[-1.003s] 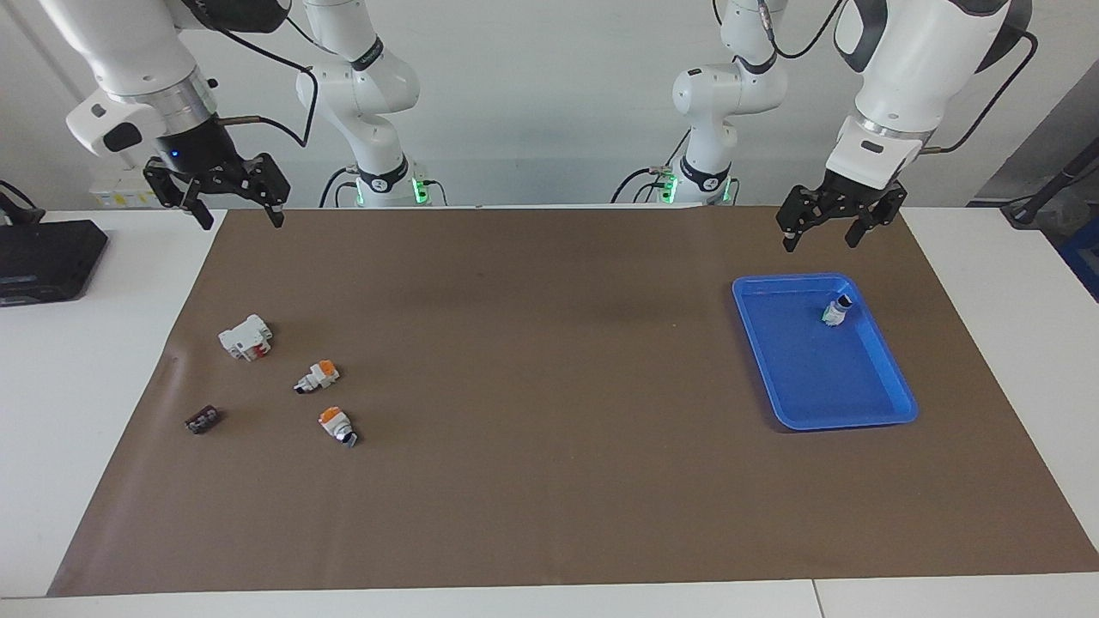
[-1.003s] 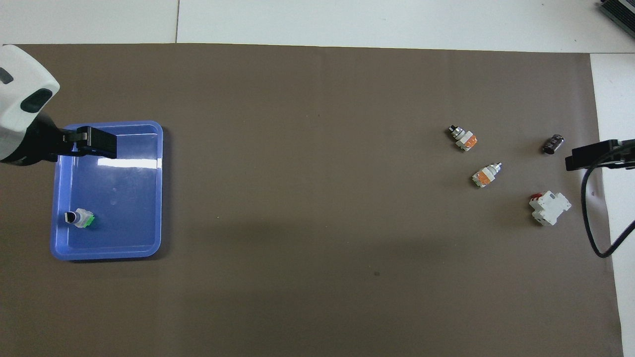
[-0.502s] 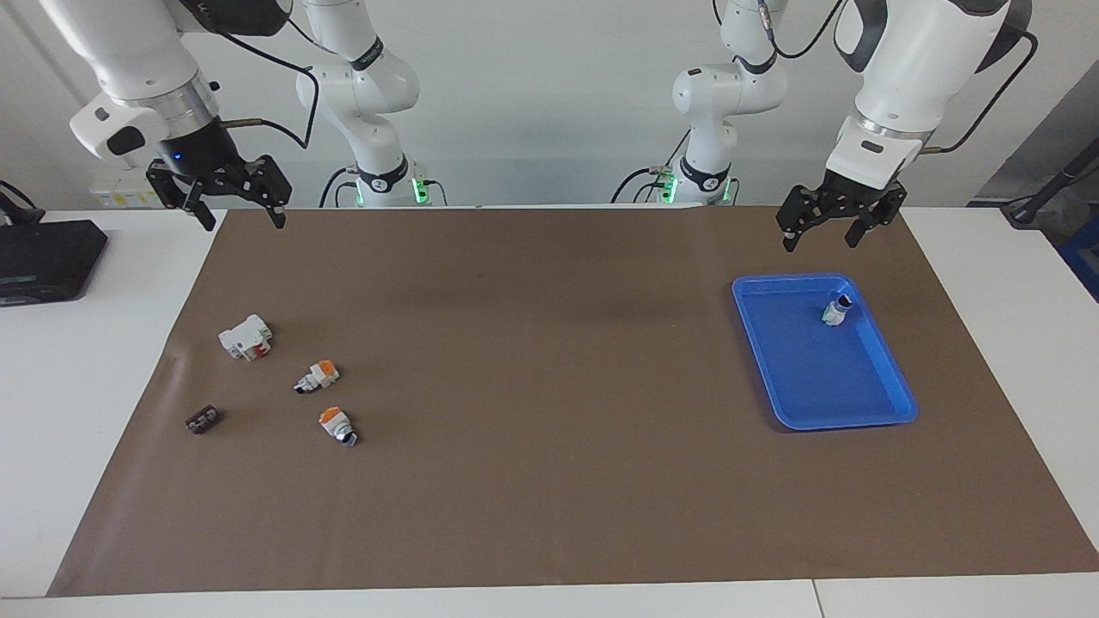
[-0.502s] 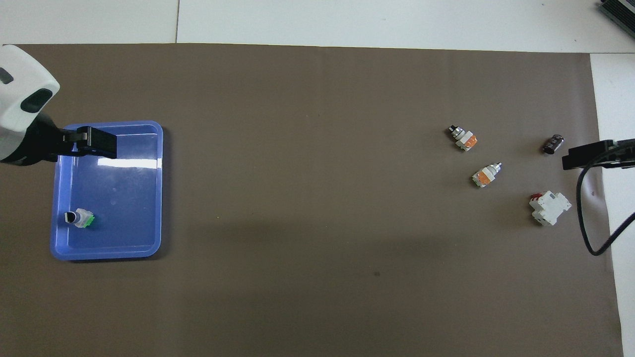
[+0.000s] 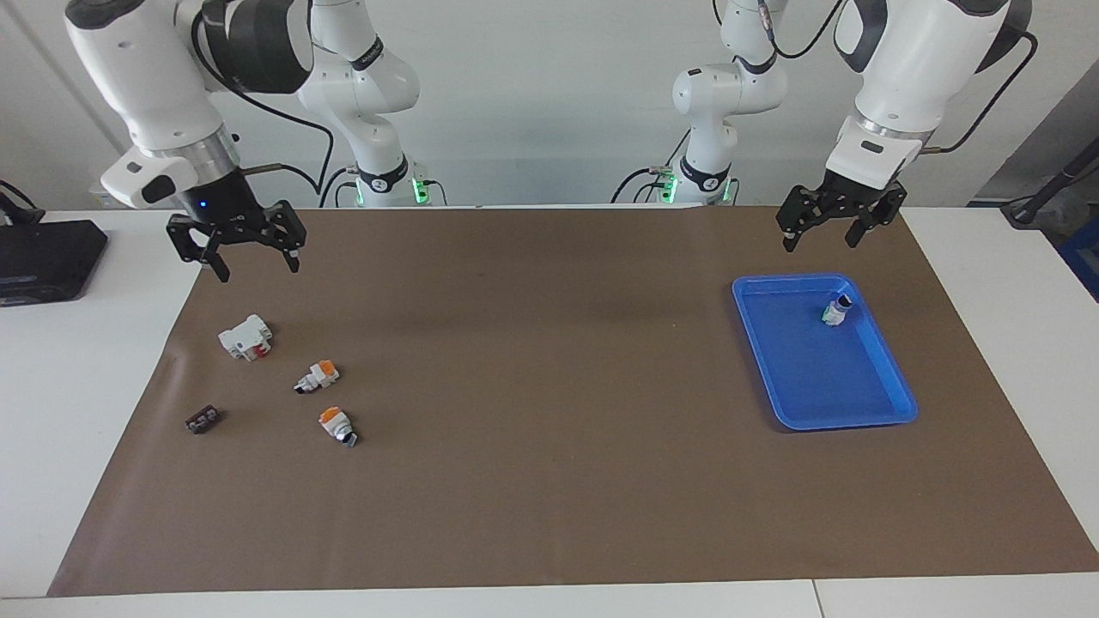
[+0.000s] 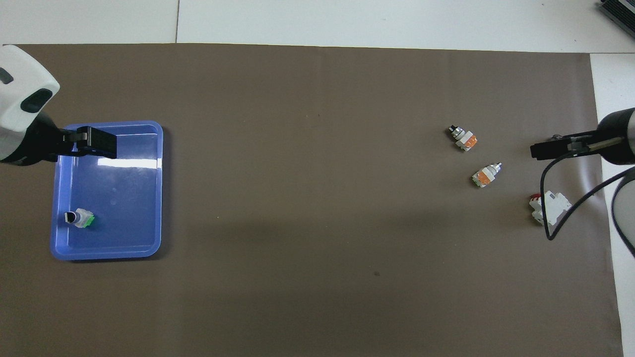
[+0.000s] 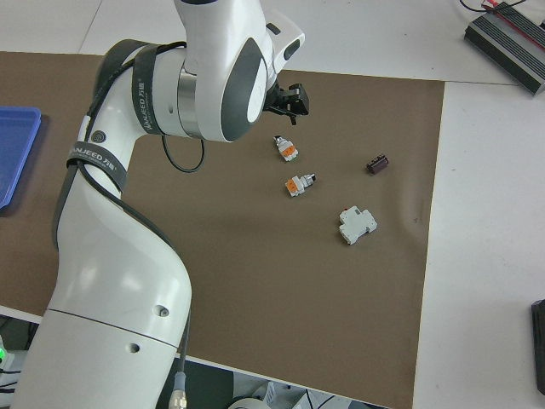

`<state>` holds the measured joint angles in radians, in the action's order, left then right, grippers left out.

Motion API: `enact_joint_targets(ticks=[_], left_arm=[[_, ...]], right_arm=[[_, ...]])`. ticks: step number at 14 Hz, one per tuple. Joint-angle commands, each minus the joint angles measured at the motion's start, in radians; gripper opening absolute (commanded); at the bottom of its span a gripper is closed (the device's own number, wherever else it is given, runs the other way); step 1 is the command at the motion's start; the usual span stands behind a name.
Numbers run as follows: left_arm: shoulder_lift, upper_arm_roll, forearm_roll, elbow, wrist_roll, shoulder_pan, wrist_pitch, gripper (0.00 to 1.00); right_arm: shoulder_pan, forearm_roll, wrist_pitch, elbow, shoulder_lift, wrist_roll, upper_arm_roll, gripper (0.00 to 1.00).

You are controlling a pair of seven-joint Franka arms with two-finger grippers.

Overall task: Turn and place switch with both arms
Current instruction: 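Reach the right gripper down and grasp the white-orange switch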

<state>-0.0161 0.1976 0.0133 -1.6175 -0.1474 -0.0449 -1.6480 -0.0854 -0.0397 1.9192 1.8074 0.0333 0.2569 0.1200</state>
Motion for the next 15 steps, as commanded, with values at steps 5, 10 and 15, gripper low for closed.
enact_joint_targets(ticks=[5, 10, 15], left_arm=[[-0.027, -0.001, 0.007, -0.027, -0.006, -0.004, 0.004, 1.0], [-0.027, -0.001, 0.007, -0.027, -0.006, -0.004, 0.004, 1.0], [-0.027, -0.001, 0.007, -0.027, -0.006, -0.004, 0.004, 1.0]], right_arm=[[0.004, -0.144, 0.351, 0.046, -0.284, 0.362, -0.003, 1.0], [0.001, -0.161, 0.517, 0.044, -0.432, 0.548, -0.02, 1.0], [0.004, -0.302, 0.586, 0.033, -0.513, 0.761, -0.033, 1.0]])
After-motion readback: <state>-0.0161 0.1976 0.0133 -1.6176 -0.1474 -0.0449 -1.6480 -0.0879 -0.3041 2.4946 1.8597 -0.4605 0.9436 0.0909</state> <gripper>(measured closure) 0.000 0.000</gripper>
